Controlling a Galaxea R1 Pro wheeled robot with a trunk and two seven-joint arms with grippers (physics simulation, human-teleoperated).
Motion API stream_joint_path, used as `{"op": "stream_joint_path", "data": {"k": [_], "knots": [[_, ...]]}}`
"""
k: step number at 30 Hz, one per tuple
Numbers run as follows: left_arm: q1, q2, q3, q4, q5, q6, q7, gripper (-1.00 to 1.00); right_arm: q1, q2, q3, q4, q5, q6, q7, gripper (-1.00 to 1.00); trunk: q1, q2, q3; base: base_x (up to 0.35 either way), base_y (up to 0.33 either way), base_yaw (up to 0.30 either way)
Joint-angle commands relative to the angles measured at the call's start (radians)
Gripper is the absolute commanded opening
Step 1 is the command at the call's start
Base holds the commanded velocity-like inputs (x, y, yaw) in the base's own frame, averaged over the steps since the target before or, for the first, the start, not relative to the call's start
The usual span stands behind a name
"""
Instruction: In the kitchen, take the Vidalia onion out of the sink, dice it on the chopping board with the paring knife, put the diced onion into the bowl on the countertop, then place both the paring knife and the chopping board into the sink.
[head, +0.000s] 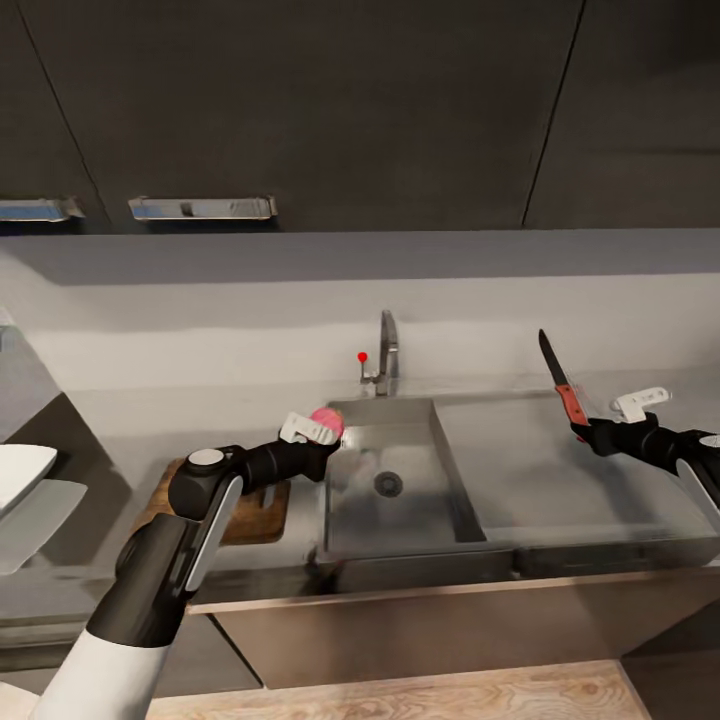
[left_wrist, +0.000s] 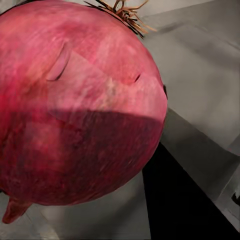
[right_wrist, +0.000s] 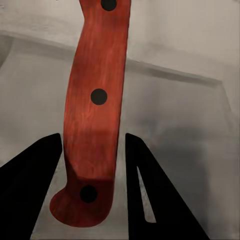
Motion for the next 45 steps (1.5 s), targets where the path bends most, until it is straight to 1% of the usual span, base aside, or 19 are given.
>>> {"op": "stream_joint_path", "data": {"k": [1, 3, 6, 7, 8, 11, 19, 23, 29, 31, 32, 35, 37, 41, 45], "knots": [[-0.001, 0.000, -0.001, -0.001, 0.000, 0.006, -0.002, -1.00, -0.001, -0.001, 0.014, -0.001, -0.006, 0.005, -0.002, -1.00, 0.001, -0.002, -0.002, 0.000, 0.319, 0.000], [-0.001, -0.003, -0.001, -0.002, 0.000, 0.007, -0.002, -1.00, -0.001, -0.001, 0.019, -0.001, -0.006, 0.005, -0.002, -1.00, 0.001, -0.002, -0.002, 0.000, 0.319, 0.000], [-0.001, -0.012, -0.001, -0.003, 0.000, 0.025, -0.002, -1.00, -0.001, -0.001, 0.023, -0.001, -0.006, -0.002, 0.000, -1.00, 0.001, -0.002, -0.002, 0.000, 0.304, 0.000], [-0.001, -0.023, -0.001, -0.003, 0.000, 0.041, -0.002, -1.00, -0.002, -0.001, 0.025, -0.001, -0.006, -0.039, 0.002, -1.00, 0.001, -0.002, -0.002, 0.000, 0.195, 0.000], [-0.001, -0.025, -0.001, -0.003, 0.000, 0.043, -0.002, -1.00, -0.001, -0.001, 0.025, -0.001, -0.006, -0.052, 0.002, -1.00, 0.001, -0.002, -0.002, 0.000, 0.156, 0.000], [-0.001, -0.030, -0.001, -0.003, 0.000, 0.051, -0.002, -1.00, 0.011, -0.001, 0.026, -0.001, -0.006, -0.134, 0.003, -1.00, 0.001, -0.002, -0.002, 0.000, 0.068, 0.000], [-0.001, -0.030, -0.001, -0.002, 0.000, 0.054, -0.002, -1.00, 0.050, -0.001, 0.026, -0.001, -0.005, -0.244, 0.004, -1.00, 0.001, -0.002, -0.002, 0.000, 0.013, 0.000], [-0.001, -0.029, -0.001, -0.002, 0.000, 0.055, -0.002, -1.00, 0.089, -0.001, 0.026, -0.001, -0.001, -0.351, 0.005, -1.00, 0.001, -0.002, -0.002, 0.000, 0.001, 0.000], [-0.001, -0.029, -0.001, -0.002, 0.000, 0.055, -0.002, -1.00, 0.131, -0.001, 0.027, -0.002, 0.009, -0.438, 0.005, -1.00, 0.001, -0.002, -0.002, 0.000, 0.000, 0.000], [-0.001, -0.029, -0.001, -0.002, 0.000, 0.055, -0.002, -1.00, 0.145, -0.001, 0.030, -0.002, 0.023, -0.473, 0.005, -1.00, 0.001, -0.002, -0.002, 0.000, 0.000, 0.000], [-0.001, -0.029, -0.001, -0.002, 0.000, 0.055, -0.002, -1.00, 0.152, -0.001, 0.057, -0.002, 0.050, -0.490, 0.005, -1.00, 0.001, -0.002, -0.002, 0.000, 0.000, 0.000], [-0.001, -0.029, -0.001, -0.002, 0.000, 0.055, -0.002, -1.00, 0.155, -0.001, 0.094, -0.003, 0.081, -0.498, 0.005, -1.00, 0.001, -0.002, -0.002, 0.000, 0.000, 0.000], [-0.001, -0.029, -0.001, -0.003, 0.000, 0.058, -0.002, -1.00, 0.156, -0.001, 0.105, -0.003, 0.090, -0.500, 0.005, -1.00, 0.001, -0.002, -0.002, 0.000, 0.000, 0.000], [-0.001, -0.029, -0.001, -0.004, 0.000, 0.088, -0.002, -1.00, 0.156, -0.001, 0.114, -0.003, 0.098, -0.501, 0.004, -1.00, 0.001, -0.002, -0.002, 0.000, 0.126, 0.000], [-0.001, -0.029, -0.001, -0.004, 0.000, 0.100, -0.002, -1.00, 0.157, -0.001, 0.116, -0.004, 0.100, -0.500, 0.004, -1.00, 0.001, -0.002, -0.002, 0.000, 0.292, 0.000]]}}
